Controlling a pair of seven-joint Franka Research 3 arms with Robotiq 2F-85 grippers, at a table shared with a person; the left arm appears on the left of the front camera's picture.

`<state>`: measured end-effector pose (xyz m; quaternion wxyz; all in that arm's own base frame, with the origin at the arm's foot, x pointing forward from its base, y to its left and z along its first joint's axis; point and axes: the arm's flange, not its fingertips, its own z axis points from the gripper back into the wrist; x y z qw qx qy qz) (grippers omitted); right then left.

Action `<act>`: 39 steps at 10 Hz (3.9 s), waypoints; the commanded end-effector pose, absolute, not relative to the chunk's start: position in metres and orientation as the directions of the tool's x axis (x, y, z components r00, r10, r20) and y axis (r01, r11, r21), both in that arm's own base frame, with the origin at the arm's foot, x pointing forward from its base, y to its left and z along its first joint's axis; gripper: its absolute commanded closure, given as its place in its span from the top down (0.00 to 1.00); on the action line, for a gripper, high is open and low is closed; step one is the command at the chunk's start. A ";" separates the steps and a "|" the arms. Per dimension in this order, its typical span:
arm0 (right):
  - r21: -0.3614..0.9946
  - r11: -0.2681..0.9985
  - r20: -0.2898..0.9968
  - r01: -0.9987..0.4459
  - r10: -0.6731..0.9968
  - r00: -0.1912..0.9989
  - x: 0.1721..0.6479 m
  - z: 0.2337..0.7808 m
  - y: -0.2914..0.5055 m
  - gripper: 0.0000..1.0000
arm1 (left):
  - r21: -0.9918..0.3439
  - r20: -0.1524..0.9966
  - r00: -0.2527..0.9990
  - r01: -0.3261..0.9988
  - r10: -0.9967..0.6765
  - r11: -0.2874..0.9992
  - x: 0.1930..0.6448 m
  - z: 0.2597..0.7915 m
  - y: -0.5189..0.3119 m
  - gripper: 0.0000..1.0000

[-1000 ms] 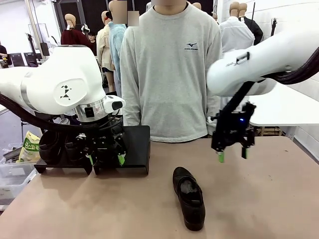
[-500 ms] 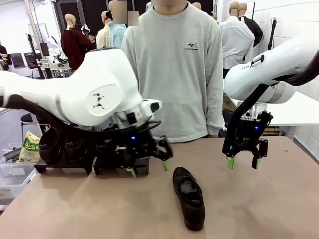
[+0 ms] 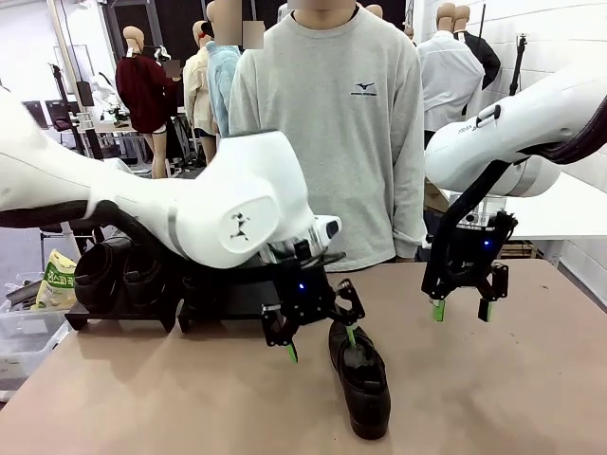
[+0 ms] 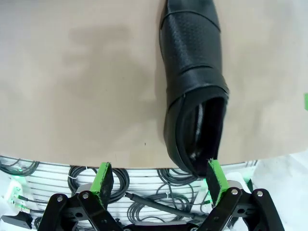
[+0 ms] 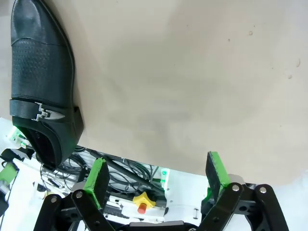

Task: Organize the shoes by placing them on the stand.
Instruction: Place the Shoe from the middle of the table onto the Shoes Stand.

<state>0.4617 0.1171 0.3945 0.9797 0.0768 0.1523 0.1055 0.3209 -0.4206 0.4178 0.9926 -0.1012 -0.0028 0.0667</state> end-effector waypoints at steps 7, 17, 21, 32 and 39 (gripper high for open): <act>0.168 0.966 -0.281 -0.195 0.237 0.930 0.462 0.395 0.116 1.00 | -0.038 -0.037 0.990 -0.141 0.140 0.989 0.333 0.363 -0.474 1.00; 0.168 0.966 -0.281 -0.195 0.237 0.930 0.462 0.395 0.116 1.00 | -0.059 -0.129 0.986 -0.112 0.103 0.992 0.335 0.354 -0.470 0.00; 0.168 0.966 -0.281 -0.195 0.237 0.930 0.462 0.395 0.116 1.00 | -0.030 -0.169 0.982 -0.096 0.089 0.995 0.336 0.352 -0.469 0.00; 0.168 0.966 -0.281 -0.195 0.237 0.930 0.462 0.395 0.116 1.00 | -0.040 0.225 0.972 0.079 -0.068 0.996 0.416 0.448 -0.313 0.00; 0.168 0.966 -0.281 -0.195 0.237 0.930 0.462 0.395 0.116 1.00 | -0.111 0.311 0.949 -0.015 0.049 0.994 0.486 0.461 -0.278 0.00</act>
